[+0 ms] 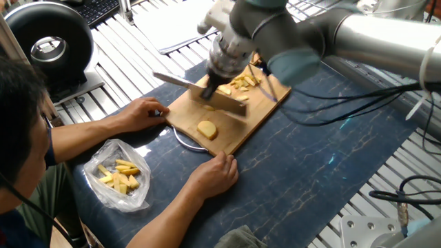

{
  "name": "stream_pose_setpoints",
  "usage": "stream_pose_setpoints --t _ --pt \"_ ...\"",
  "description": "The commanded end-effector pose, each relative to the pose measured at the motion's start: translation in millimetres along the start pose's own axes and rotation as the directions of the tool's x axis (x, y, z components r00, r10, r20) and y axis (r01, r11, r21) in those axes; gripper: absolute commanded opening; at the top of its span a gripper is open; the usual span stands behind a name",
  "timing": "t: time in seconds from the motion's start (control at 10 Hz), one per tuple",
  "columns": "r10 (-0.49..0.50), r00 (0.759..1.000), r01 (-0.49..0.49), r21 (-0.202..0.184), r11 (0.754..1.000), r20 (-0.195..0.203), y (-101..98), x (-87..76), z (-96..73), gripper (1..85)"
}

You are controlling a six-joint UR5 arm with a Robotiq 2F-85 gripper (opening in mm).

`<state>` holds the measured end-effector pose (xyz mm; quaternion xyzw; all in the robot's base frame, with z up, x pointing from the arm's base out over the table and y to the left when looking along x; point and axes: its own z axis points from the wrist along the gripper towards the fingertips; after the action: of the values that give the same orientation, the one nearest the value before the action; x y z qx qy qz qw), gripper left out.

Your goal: Chop the potatoes

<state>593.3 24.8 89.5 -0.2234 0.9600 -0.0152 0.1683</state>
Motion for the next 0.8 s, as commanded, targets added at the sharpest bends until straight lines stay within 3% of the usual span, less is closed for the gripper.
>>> stream_pose_setpoints --t 0.0,0.1,0.3,0.5,0.7 --pt "-0.001 0.998 0.000 -0.029 1.000 -0.057 -10.6 -13.3 -26.3 1.0" --pt "0.009 0.997 -0.010 -0.021 1.000 -0.073 -10.6 -16.5 -29.3 1.0" --pt "0.031 0.996 -0.035 -0.043 0.998 -0.084 -7.5 -24.9 -32.9 1.0" --pt "0.022 0.997 -0.025 -0.038 0.999 -0.076 -13.9 -33.1 -28.6 1.0" --pt "0.016 0.996 -0.019 -0.032 0.999 -0.093 -22.9 -34.8 -32.7 1.0"
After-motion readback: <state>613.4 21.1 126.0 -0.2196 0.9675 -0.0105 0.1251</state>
